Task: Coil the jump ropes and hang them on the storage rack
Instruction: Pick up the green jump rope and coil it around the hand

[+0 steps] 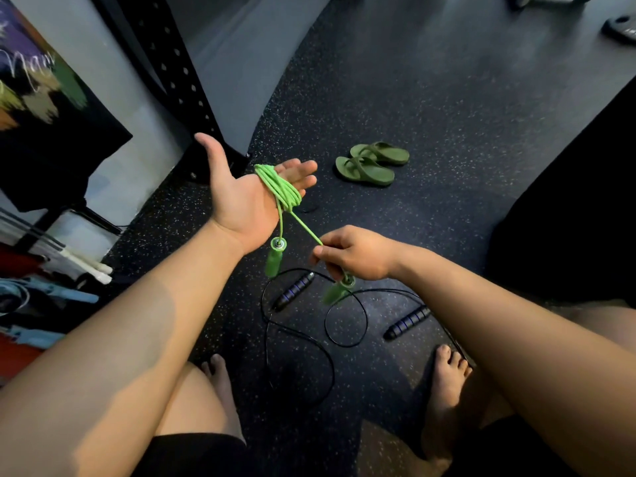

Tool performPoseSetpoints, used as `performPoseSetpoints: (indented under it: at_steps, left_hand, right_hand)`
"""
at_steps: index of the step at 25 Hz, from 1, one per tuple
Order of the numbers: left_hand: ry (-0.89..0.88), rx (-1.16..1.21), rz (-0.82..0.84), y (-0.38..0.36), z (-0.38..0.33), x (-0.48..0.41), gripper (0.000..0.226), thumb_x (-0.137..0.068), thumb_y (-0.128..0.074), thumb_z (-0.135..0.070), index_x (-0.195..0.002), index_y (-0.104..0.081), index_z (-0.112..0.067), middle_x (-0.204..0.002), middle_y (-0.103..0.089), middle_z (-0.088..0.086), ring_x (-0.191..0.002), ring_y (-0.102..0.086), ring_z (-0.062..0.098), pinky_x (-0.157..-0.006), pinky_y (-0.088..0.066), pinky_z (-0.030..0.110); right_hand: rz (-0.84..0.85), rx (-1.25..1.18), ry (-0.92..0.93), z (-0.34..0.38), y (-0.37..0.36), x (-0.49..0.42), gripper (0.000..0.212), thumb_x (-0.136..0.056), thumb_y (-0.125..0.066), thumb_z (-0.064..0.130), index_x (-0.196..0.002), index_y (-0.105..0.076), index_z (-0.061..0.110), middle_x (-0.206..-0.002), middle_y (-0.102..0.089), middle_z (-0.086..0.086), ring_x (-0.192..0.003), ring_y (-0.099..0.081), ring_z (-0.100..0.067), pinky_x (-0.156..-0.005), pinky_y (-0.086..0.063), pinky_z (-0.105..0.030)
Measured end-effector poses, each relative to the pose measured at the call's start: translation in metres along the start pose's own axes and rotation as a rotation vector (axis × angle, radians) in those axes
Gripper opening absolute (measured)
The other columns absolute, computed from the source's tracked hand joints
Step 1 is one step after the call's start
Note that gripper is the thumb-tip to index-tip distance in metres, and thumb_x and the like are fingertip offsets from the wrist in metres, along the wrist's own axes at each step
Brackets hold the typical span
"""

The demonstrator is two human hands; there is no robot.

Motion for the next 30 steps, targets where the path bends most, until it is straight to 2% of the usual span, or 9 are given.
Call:
performPoseSetpoints:
  at_steps: [3,6,9,12,15,18,22,26,30]
  left_hand:
    - [0.025,-0.248,-0.113,0.007,0.009,-0.004,0.125,-0.081,0.013,-0.086,-0.133,-0.05,0.008,-0.118,-0.073,0.023,-0.12,-0.065,0.035,-0.118,-0.035,0.045]
    - [0.154,-0.523,-0.132,0.012,0.025,-0.008,0.123,-0.083,0.015,-0.083,-0.129,-0.057,0.005,-0.111,-0.075,0.023,-0.113,-0.07,0.03,-0.115,-0.037,0.042]
    - [0.317,-0.746,-0.013,0.014,0.046,-0.009,0.137,-0.067,0.008,-0.095,-0.121,-0.066,0.008,-0.106,-0.073,0.031,-0.109,-0.071,0.031,-0.117,-0.034,0.045]
    - [0.488,-0.874,0.212,0.003,0.067,0.002,0.148,-0.062,0.012,-0.099,-0.109,-0.067,0.017,-0.109,-0.066,0.042,-0.105,-0.069,0.043,-0.106,-0.048,0.042]
    - [0.648,-0.871,0.357,-0.008,0.08,0.019,0.137,-0.066,0.014,-0.093,-0.093,-0.065,0.015,-0.079,-0.07,0.03,-0.083,-0.07,0.04,-0.084,-0.055,0.034]
    - [0.735,-0.756,0.502,-0.019,0.084,0.03,0.135,-0.067,0.019,-0.091,-0.094,-0.06,0.015,-0.056,-0.064,0.017,-0.062,-0.066,0.032,-0.084,-0.054,0.039]
    - [0.754,-0.616,0.614,-0.03,0.078,0.039,0.137,-0.06,0.023,-0.093,-0.101,-0.052,0.013,-0.042,-0.051,0.008,-0.047,-0.059,0.027,-0.063,-0.054,0.03]
    - [0.724,-0.63,0.566,-0.028,0.077,0.038,0.138,-0.062,0.019,-0.095,-0.097,-0.056,0.016,-0.039,-0.047,0.009,-0.048,-0.059,0.029,-0.071,-0.055,0.032]
    - [0.549,-0.688,0.319,-0.023,0.069,0.027,0.115,-0.072,0.017,-0.089,-0.053,-0.053,0.0,-0.038,-0.045,0.011,-0.04,-0.053,0.028,-0.069,-0.054,0.034]
  right_hand:
    - [-0.095,0.119,0.123,0.025,0.014,0.006,0.026,-0.104,-0.051,0.034,-0.094,-0.069,0.016,-0.059,-0.058,0.003,-0.049,-0.048,-0.006,-0.055,-0.043,-0.024]
    - [-0.262,0.31,0.263,0.037,0.031,0.01,0.028,-0.1,-0.056,0.039,-0.089,-0.07,0.017,-0.064,-0.061,0.002,-0.055,-0.051,-0.014,-0.057,-0.042,-0.029]
    - [-0.35,0.413,0.274,0.032,0.038,0.012,0.03,-0.093,-0.058,0.05,-0.098,-0.075,0.026,-0.08,-0.072,0.005,-0.066,-0.062,-0.016,-0.062,-0.053,-0.037]
    - [-0.392,0.382,0.278,0.035,0.044,0.018,0.024,-0.084,-0.07,0.055,-0.092,-0.075,0.034,-0.082,-0.074,0.014,-0.071,-0.065,-0.004,-0.065,-0.056,-0.037]
    - [-0.372,0.214,0.324,0.041,0.047,0.023,0.029,-0.073,-0.083,0.051,-0.086,-0.073,0.027,-0.072,-0.071,0.011,-0.064,-0.065,-0.004,-0.061,-0.053,-0.032]
    - [-0.295,-0.076,0.258,0.03,0.044,0.019,0.041,-0.067,-0.091,0.038,-0.098,-0.071,0.019,-0.066,-0.065,0.006,-0.058,-0.055,-0.003,-0.057,-0.043,-0.025]
    - [-0.191,-0.303,0.172,0.015,0.028,0.008,0.042,-0.067,-0.089,0.043,-0.094,-0.075,0.015,-0.08,-0.074,-0.002,-0.074,-0.062,-0.007,-0.074,-0.049,-0.032]
    - [-0.17,-0.329,0.134,0.013,0.025,0.004,0.056,-0.064,-0.086,0.05,-0.086,-0.064,0.003,-0.066,-0.072,-0.007,-0.066,-0.063,-0.017,-0.065,-0.046,-0.038]
    - [-0.297,-0.077,0.113,0.024,0.044,0.008,0.046,-0.067,-0.087,0.052,-0.081,-0.063,0.015,-0.067,-0.071,0.001,-0.06,-0.058,-0.007,-0.061,-0.046,-0.032]
Point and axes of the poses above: each hand's wrist, its own x-axis away from the middle knuckle, its own y-axis out of the back of the hand, z = x × y, the point moved 8 cm from there along -x, towards the middle knuckle
